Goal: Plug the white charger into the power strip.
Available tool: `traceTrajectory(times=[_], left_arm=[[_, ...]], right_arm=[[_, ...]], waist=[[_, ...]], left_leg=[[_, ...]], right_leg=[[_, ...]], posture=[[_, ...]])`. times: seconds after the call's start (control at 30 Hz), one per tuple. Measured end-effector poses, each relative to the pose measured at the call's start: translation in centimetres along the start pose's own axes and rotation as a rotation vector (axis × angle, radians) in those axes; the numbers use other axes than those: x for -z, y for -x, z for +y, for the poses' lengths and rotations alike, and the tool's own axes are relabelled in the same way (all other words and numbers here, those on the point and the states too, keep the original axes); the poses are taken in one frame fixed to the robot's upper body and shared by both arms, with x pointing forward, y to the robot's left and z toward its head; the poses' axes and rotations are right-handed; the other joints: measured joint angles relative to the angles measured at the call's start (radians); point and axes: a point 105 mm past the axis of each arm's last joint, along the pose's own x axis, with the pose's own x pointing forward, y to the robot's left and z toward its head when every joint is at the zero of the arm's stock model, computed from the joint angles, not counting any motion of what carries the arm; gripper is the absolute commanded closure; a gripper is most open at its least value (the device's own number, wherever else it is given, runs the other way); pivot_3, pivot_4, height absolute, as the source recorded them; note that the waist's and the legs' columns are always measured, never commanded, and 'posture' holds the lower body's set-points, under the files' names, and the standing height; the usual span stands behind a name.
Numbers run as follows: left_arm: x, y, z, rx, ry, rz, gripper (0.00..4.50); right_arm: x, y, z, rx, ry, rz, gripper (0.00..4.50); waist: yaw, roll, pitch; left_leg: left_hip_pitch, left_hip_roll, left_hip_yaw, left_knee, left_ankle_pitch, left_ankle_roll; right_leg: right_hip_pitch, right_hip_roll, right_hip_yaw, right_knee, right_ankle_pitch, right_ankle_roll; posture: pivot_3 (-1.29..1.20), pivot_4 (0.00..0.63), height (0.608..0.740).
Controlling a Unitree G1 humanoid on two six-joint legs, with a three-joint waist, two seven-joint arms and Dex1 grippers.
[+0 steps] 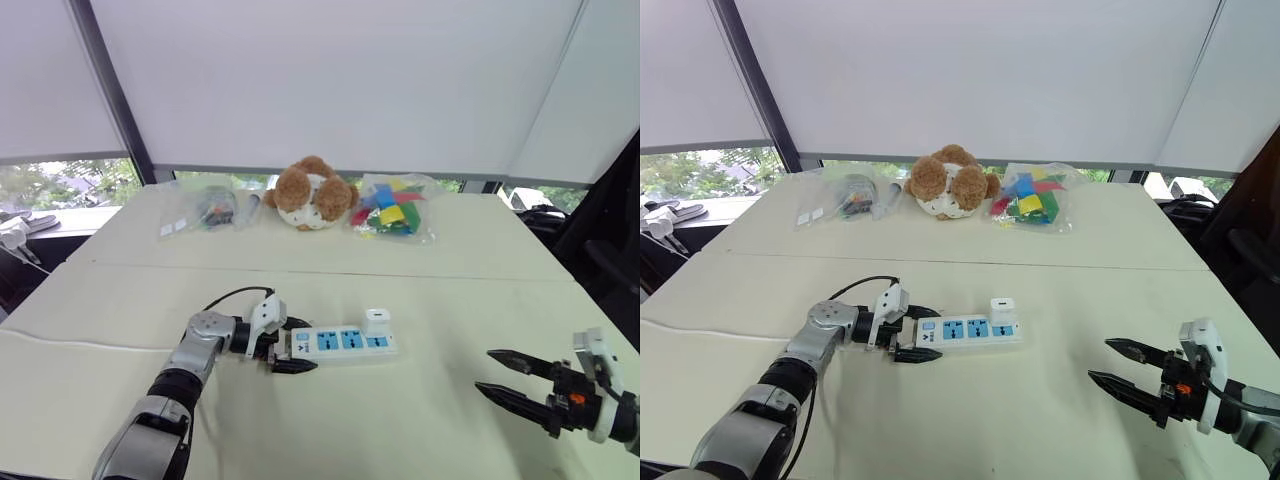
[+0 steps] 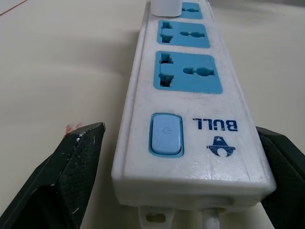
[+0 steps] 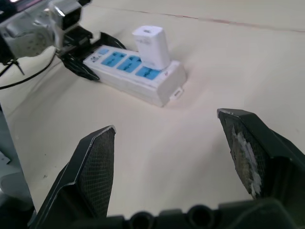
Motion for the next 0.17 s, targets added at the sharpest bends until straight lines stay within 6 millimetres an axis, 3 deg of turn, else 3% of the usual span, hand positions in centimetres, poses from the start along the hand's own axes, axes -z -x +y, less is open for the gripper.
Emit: traceTrajectory(times=[0.17], left_arm=[[-1.0,3.4,-0.9,-0.064,0.054,-0.013,0.04]], right_arm=[[0.6,0.5,-0.5,0.041,-0.059,0.002,0.76]], waist=[[-0.003,0.001,0.001]], left_leg=[[-0.008,0.001,-0.001,0.0,0.0,0.0]], right_leg=[[-0.009,0.001,0.001,0.002,0.001,0.003]], posture=[[0.0,0.15,0.739]])
